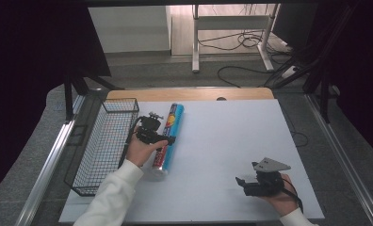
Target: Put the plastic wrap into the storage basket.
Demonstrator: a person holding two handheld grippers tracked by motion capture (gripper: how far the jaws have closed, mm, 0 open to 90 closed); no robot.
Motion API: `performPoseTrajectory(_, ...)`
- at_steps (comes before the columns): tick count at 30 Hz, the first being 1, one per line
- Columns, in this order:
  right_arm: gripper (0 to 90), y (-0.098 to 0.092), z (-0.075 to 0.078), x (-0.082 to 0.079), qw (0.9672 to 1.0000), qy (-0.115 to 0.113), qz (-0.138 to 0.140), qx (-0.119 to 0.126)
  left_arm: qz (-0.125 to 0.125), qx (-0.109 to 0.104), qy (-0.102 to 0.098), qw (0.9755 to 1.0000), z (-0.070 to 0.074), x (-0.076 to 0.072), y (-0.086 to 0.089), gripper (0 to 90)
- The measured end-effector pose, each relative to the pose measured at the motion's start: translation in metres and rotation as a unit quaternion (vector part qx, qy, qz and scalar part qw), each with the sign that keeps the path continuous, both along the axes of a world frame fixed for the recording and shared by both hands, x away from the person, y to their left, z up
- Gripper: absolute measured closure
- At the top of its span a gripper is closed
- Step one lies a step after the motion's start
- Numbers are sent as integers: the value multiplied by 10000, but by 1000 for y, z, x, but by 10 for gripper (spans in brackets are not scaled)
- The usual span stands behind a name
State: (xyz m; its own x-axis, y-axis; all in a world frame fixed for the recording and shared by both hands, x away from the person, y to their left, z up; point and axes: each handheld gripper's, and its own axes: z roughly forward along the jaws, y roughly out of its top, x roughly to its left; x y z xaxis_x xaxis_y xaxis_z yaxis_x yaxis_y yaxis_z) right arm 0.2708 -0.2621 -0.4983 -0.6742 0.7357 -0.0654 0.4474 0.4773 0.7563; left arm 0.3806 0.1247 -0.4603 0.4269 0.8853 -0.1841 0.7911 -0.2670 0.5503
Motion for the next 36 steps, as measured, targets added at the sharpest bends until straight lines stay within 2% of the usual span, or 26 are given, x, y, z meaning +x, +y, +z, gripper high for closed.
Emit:
performPoseTrajectory(11,166,-1,-1,1,10000,13,-30,-37,-7,113,108,9999,-9,15,-9,127)
performPoseTrajectory(19,166,0,-3,2,9999,34,-54,-99,75,179,195,9996,-15,27,-9,129)
performPoseTrajectory(28,167,0,-4,2,9998,35,-62,-159,150,220,303,9992,-25,41,-20,139)
performPoseTrajectory(30,166,0,-5,2,9998,37,-59,-199,154,286,345,9989,-29,44,-21,145)
performPoseTrajectory(32,166,0,-6,2,9997,26,-60,-223,234,250,395,9986,-34,47,-22,146)
performPoseTrajectory(33,166,1,-7,3,9996,23,-61,-257,232,324,464,9981,-37,50,-20,159)
performPoseTrajectory(36,166,1,-7,3,9996,28,-65,-281,295,277,563,9976,-41,52,-20,167)
